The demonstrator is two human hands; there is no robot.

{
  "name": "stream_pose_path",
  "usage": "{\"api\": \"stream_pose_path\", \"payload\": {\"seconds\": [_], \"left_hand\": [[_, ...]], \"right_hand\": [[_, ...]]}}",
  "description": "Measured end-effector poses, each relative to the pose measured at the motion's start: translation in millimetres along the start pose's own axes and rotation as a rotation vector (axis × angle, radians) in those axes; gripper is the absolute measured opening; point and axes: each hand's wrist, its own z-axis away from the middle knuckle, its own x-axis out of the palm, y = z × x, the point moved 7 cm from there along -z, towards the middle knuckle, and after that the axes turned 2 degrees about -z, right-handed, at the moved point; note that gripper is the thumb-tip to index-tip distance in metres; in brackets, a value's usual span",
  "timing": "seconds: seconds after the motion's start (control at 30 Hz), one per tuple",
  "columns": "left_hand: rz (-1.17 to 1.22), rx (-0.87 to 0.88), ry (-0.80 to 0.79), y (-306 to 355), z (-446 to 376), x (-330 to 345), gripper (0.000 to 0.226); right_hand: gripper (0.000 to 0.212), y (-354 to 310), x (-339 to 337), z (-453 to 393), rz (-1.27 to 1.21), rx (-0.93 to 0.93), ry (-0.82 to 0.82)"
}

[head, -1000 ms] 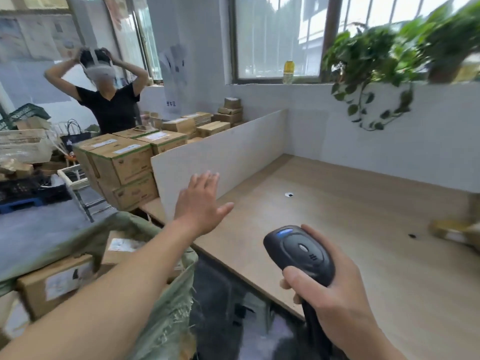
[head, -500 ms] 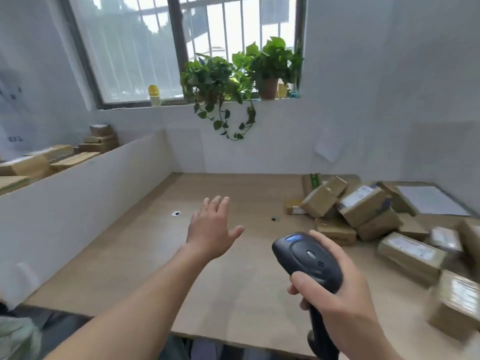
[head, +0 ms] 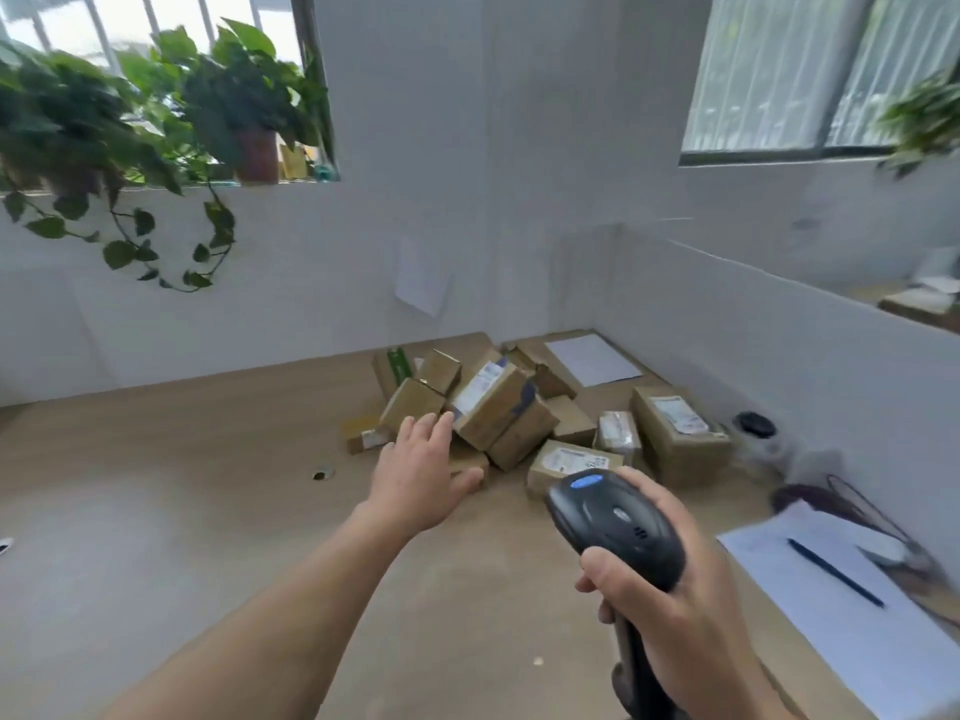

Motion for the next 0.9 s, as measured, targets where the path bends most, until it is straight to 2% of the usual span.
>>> {"api": "stream_pose_path", "payload": {"seconds": [0.07,0.1,0.27,0.37,0.57,0.67,0.77,0.9], "left_hand": [[0.024,0.050,-0.039,23.7,-27.2,21.9,0.088],[0.037,0.071,-0.058,35.6,-39.1,32.6,0.089],[0.132,0.134,-0.175,98.7,-71.4,86.4,0.088],[0.131,0.139,-0.259,131.1,-76.7,124.1,0.086],[0.080,0.151,-0.498,196.9,-72.3,197.0,0.079],[0.077,0.090,-0.536,226.3,-70.4,224.6,0.078],[0.051,0.051,-0.545,252.5,-67.4,248.7,0.081],[-0.018,0.010,-0.552,273.2,-66.6,276.4,0.093]], "right_hand": [[0.062,5.4,-16.6,-17.3,0.004,0.001,0.054],[0.065,9.6,-25.3,-24.7,0.002,0.007,0.085],[0.102,35.4,-69.8,-45.1,0.050,0.046,0.226],[0.112,47.4,-93.6,-52.1,0.033,0.087,0.287],[0.105,68.4,-142.8,-69.2,0.014,0.140,0.326],[0.097,80.0,-167.6,-81.2,0.039,0.164,0.282],[0.077,93.6,-194.1,-95.4,0.060,0.182,0.244],[0.080,108.2,-225.7,-117.5,0.080,0.179,0.211]]}}
